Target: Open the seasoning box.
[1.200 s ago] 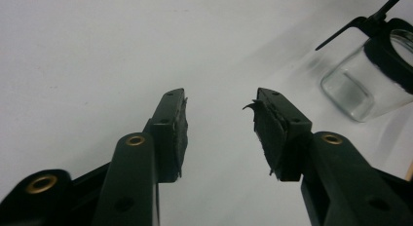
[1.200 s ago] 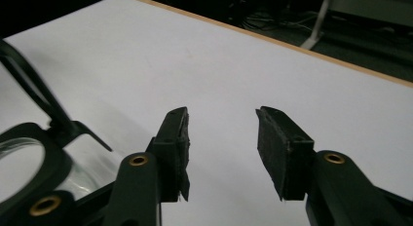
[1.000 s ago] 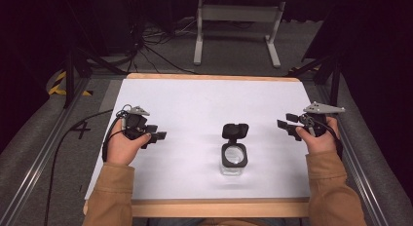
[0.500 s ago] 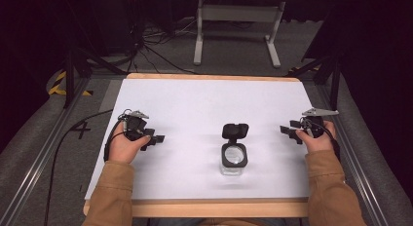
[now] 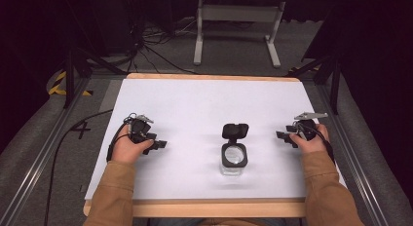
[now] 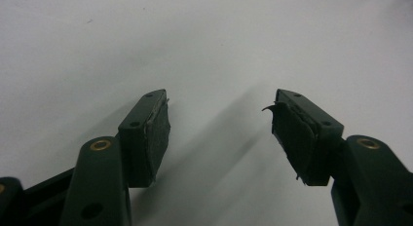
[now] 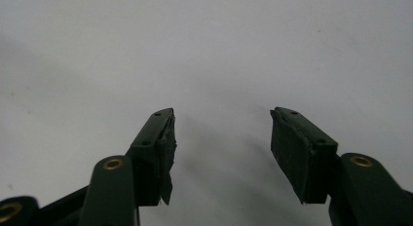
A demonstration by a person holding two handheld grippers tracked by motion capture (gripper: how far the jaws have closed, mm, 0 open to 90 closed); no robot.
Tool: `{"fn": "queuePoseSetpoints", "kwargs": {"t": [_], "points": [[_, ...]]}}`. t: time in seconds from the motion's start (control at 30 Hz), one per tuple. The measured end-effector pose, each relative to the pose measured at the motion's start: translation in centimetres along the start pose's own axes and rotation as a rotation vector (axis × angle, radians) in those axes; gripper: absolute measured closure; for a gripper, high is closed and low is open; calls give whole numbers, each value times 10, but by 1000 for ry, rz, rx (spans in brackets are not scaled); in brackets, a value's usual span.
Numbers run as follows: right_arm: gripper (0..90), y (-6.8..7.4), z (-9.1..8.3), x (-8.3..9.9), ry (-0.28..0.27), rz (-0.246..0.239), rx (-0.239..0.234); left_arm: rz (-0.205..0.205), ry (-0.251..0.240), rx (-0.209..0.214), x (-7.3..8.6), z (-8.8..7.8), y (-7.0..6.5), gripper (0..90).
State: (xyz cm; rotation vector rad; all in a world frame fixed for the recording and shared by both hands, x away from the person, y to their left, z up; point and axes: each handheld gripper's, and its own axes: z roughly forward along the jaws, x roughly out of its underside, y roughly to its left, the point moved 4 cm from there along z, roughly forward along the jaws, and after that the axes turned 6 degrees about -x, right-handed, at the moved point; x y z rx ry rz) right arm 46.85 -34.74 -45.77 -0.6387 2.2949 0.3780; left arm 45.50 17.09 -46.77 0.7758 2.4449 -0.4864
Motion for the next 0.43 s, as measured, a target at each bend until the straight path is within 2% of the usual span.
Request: {"fn": "queuePoseSetpoints", "kwargs": {"t": [0.1, 0.2, 0.27, 0.43], "points": [[425, 2, 3, 1, 9, 1, -5, 9, 6, -5, 0, 0, 0, 392], [420, 5, 6, 1, 27, -20, 2, 26, 1, -18, -1, 0, -1, 391], [410, 6, 7, 1, 29, -29, 3, 27, -2, -12, -2, -2, -3, 391], [411, 9, 3, -3, 2, -26, -18, 35, -30, -10, -6, -6, -6, 386]]}}
